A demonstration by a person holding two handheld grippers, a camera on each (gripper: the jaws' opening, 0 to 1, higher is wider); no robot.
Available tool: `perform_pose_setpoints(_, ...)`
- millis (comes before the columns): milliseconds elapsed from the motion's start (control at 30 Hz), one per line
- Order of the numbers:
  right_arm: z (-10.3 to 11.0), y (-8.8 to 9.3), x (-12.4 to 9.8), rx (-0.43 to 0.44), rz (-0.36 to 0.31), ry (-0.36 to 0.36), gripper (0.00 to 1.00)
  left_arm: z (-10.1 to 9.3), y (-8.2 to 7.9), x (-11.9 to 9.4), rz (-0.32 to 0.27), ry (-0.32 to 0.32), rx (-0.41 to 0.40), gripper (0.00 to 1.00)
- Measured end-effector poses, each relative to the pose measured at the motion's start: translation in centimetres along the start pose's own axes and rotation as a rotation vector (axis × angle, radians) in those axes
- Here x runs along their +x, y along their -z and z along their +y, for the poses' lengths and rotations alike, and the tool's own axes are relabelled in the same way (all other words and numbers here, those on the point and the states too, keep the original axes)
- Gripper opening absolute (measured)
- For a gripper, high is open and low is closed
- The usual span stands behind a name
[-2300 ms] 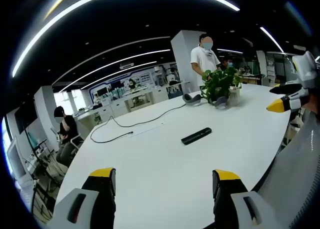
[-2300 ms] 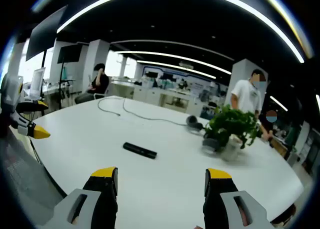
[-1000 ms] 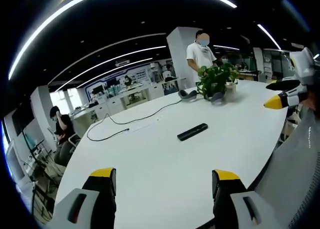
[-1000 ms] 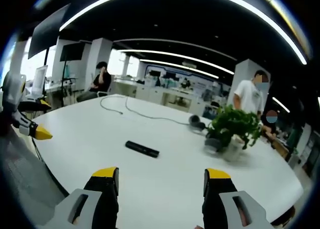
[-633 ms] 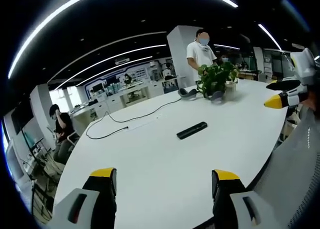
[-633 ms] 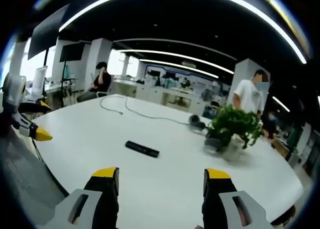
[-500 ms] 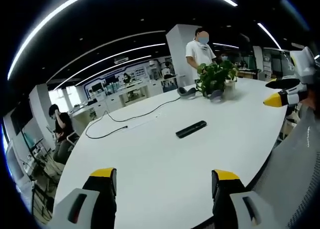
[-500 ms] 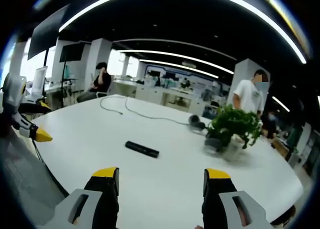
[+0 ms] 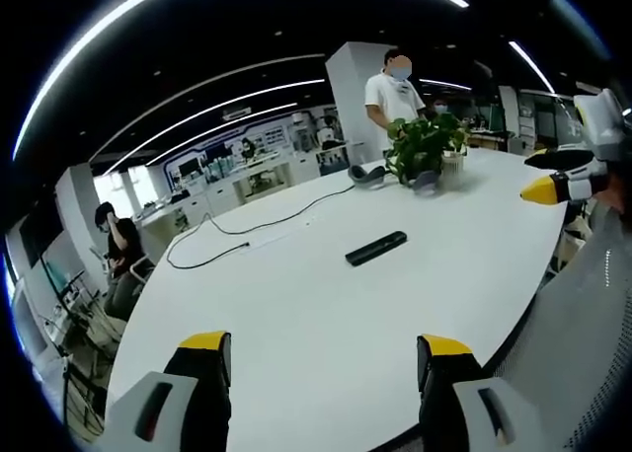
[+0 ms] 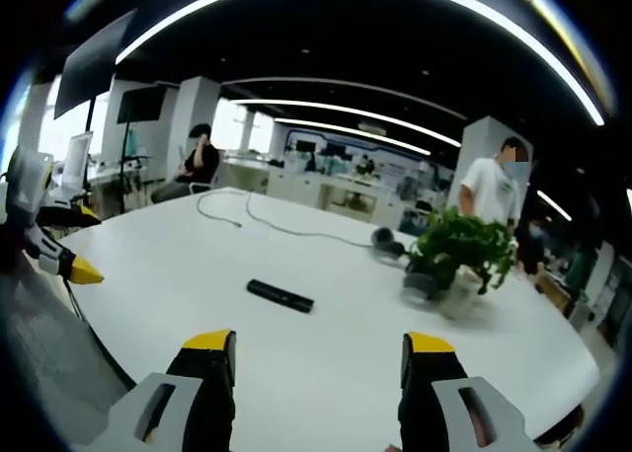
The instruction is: Press the specified remote control buttons in sequence, fully releasing each button before pressing the next.
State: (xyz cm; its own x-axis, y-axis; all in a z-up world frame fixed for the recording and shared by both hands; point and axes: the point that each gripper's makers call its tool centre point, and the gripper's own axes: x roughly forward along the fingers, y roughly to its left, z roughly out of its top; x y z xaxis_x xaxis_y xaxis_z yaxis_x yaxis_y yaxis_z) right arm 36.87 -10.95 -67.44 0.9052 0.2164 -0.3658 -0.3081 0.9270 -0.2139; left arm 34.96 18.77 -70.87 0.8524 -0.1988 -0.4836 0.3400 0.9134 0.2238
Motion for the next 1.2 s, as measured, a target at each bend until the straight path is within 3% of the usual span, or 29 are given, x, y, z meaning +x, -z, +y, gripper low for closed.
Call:
perform_pose_setpoints(167, -0.1, 0.0, -0.1, 0.006, -0.003, 0.004, 0.66, 0.0, 0.0, 0.0, 0.001, 0.006, -0.007, 0.81)
perform_pose_setpoints(300, 0.0, 0.2, 0.0, 0.003, 0.008, 0.0, 0.66, -1.0, -0.9, 0.1, -0.015, 0.08, -0.047, 0.79)
perform_pose_setpoints(467, 0.1, 0.2, 0.0, -0.005, 0.012, -0.001, 0.66, -2.0, -2.5, 1.0, 0.015, 0.172, 0.084, 0.7)
perform_pose_setpoints(833, -0.2, 0.3, 0.1, 0.017, 0.019, 0.006, 0.63, -2.3, -7.6, 4.9, 0.052, 0.364, 0.186, 0.71)
perform_pose_setpoints(1200, -0.2, 0.4, 0.0, 0.026, 0.024, 0.006, 0.6, -3.8, -10.3, 9.6, 0.113, 0.555, 0.286, 0.69)
